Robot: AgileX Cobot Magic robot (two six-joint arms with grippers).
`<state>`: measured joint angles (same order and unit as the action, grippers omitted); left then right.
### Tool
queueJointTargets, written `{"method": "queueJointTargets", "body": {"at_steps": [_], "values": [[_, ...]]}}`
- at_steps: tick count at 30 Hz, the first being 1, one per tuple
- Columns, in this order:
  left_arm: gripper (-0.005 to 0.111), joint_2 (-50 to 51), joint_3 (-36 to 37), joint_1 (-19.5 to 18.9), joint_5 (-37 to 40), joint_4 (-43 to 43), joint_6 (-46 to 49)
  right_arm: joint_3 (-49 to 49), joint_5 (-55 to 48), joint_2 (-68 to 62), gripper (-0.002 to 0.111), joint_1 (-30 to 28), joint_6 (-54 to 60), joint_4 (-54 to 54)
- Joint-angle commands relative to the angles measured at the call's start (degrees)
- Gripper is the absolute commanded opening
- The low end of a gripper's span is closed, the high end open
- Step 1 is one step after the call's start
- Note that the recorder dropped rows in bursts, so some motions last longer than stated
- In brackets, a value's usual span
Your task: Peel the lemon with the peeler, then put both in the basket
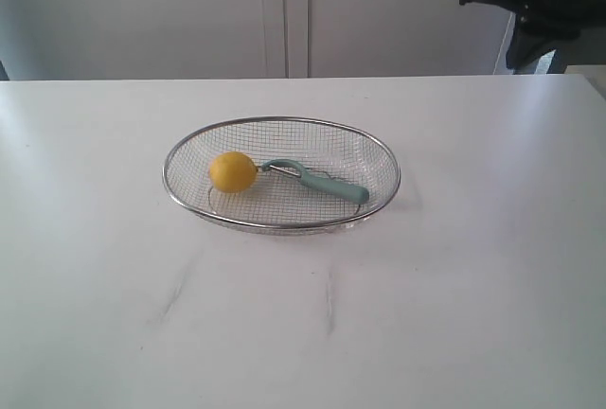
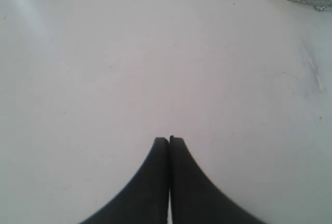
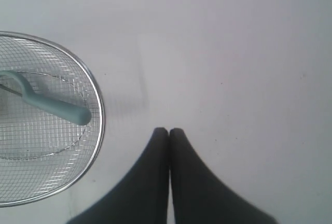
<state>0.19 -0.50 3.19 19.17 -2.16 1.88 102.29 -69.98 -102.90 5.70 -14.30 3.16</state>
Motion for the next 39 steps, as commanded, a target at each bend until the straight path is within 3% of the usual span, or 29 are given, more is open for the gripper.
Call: {"method": "queueJointTargets", "body": {"at_steps": [1,24,32,39], "values": [[0.000,-0.2,0.5,-0.2,0.2,-0.4,-0.4,0.3,0.0,1.9,0.000,-0.1,-0.1,-0.2],[0.000,-0.2,0.5,-0.2,0.2,-0.4,-0.4,0.1,0.0,11.6,0.000,-0.1,-0.1,-0.2],[0.000,-0.2,0.5,-0.2,0.2,-0.4,-0.4,-13.5,8.7,21.9,0.000,-0.1,-0.1,-0.2],[0.000,-0.2,0.5,-0.2,0.2,-0.4,-0.4,-20.9,8.9,30.8,0.000,-0.1,-0.1,-0.2]]}}
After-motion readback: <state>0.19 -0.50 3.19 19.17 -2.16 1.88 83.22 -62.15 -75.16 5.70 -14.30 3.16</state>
